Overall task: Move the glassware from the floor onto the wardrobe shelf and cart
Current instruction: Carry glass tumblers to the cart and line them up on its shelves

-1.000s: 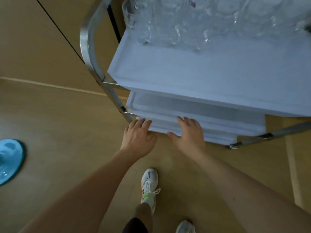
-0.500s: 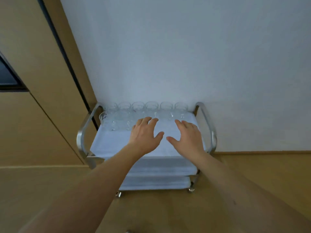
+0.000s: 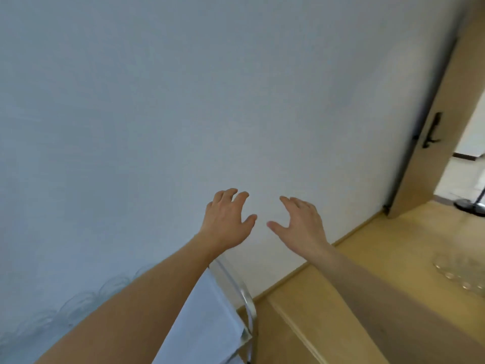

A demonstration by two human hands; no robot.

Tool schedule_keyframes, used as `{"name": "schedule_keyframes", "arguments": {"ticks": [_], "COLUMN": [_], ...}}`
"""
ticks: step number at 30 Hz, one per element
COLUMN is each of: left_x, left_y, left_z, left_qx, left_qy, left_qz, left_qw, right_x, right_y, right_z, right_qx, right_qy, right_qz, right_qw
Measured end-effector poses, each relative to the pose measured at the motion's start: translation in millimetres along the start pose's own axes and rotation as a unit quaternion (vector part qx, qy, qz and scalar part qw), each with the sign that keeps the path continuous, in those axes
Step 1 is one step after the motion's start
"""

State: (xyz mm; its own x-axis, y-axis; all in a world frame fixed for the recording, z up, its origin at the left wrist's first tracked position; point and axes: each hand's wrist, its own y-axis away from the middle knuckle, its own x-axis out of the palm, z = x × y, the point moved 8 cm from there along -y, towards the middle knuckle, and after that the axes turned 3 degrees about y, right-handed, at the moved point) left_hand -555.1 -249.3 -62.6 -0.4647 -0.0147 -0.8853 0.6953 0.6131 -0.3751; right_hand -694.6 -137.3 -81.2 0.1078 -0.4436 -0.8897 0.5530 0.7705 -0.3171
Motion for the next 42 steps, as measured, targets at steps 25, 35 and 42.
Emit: {"name": "schedule_keyframes", "arguments": {"ticks": [25, 35, 42], "left_x": [199, 266, 318], "left_y": [-142, -167, -167], "left_z": [-474, -631, -721], "left_qx": [0.416, 0.432, 0.488], "left_qy": [0.175, 0.185, 0.201], "left_qz": [0.125, 0.17, 0.197], "left_qw": [0.884, 0.866, 0.826], "right_x": [-195, -242, -246], "right_y": [89, 117, 134], "right_z": [-410, -559, -644], "right_qx": [0.398, 0.443, 0.501], "right_qy": [0.135, 0.117, 0.119], "right_qz": [-0.167, -0.16, -0.134], "right_qw": [0.892, 0.874, 0.847]}}
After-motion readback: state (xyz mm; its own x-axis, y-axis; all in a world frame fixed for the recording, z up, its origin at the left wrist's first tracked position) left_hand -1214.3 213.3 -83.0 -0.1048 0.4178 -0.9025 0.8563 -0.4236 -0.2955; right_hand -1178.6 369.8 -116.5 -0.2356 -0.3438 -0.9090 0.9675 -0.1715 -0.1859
